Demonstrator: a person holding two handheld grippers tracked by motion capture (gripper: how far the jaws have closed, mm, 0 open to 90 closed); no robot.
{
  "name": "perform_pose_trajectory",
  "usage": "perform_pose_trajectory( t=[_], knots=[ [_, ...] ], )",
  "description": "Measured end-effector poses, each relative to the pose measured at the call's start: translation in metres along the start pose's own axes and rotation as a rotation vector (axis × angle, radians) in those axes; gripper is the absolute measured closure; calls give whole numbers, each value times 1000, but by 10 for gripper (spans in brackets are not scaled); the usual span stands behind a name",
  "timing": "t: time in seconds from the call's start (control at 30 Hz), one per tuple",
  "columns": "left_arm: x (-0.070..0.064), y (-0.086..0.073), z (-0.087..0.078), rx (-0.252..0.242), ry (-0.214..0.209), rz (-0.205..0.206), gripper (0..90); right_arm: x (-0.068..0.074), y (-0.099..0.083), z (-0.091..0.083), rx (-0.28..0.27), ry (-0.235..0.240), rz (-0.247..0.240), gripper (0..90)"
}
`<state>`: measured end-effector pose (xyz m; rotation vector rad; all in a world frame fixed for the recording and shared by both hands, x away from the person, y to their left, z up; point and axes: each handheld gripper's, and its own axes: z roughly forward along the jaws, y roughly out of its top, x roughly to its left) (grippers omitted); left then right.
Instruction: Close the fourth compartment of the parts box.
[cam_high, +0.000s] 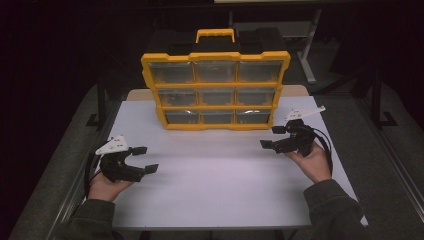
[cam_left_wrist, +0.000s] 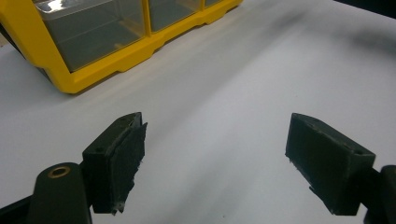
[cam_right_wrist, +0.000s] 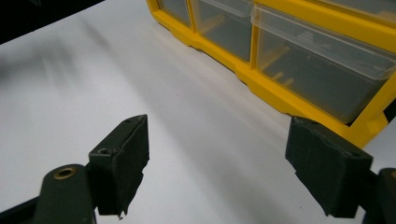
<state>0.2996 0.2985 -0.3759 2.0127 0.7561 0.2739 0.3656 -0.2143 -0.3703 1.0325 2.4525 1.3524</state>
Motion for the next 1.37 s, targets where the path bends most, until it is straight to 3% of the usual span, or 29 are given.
perform_pose_trajectory(
  t=[0.7,1.37],
  knots=[
    [-3,-6,1,39,-2,13,194,1,-29,-10,16,-39,20,167],
    [-6,-13,1,45,-1,13,194,6,-51,-17,31,-55,53,160]
  ],
)
